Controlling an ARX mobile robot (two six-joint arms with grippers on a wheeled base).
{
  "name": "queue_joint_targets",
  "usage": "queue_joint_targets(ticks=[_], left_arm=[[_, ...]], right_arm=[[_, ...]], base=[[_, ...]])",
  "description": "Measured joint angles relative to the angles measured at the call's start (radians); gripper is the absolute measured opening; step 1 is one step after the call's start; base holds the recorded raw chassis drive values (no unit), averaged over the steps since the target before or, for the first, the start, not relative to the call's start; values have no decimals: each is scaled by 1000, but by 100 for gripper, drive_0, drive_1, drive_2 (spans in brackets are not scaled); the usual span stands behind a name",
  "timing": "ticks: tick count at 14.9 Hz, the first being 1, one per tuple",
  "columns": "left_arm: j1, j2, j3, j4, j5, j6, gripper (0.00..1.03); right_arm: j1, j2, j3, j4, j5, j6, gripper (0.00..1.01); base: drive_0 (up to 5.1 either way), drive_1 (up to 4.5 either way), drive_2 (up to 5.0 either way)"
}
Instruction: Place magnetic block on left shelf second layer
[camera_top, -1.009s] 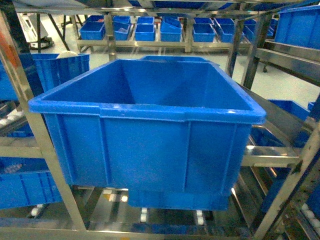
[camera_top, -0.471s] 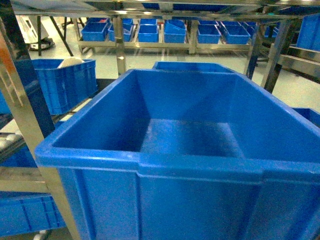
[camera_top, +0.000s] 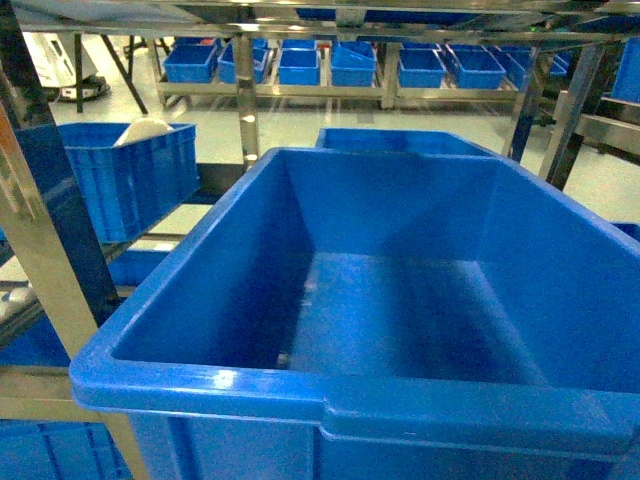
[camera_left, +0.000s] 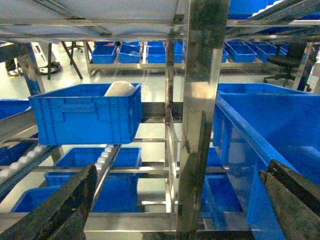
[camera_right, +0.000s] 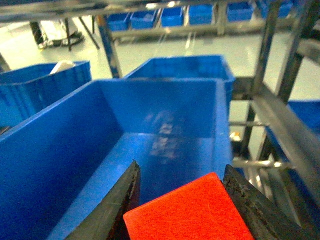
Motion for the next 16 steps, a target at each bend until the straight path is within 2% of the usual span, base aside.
queue_joint_targets(ticks=[1,3,4,5,6,8,10,11,12,13,14,16], left_arm=[[0,0,0,0,0,0,98],[0,0,0,0,0,0,98],[0,0,0,0,0,0,98],[0,0,0,0,0,0,98],[0,0,0,0,0,0,98],[0,0,0,0,0,0,98],[0,0,0,0,0,0,98],[0,0,0,0,0,0,98],[0,0,0,0,0,0,98],[0,0,0,0,0,0,98],[0,0,0,0,0,0,98],[0,0,0,1,0,0,98]], right_arm=[[43,94,63,-44,-4,42,43],[97,283,170,-68,-3,83,43],[112,387,231,-43,22,88,43],[124,487,279,13,82,82,43],[132,550,283,99,166,33,52],[156,473,203,195,226,-51,75],[202,291,84,300,288,-143,100],[207,205,4,355,334,-192,97],[186,93,-75,382,379,-245,98],[132,-60,-131,315,392,-278,98],[69,-198,-162,213,372,-289,98],[35,-265,-174,164,354,-294,98]], base=[[0,0,0],[0,0,0],[0,0,0],[0,0,0],[0,0,0],[0,0,0],[0,0,0],[0,0,0],[0,0,0],[0,0,0],[0,0,0],[0,0,0]])
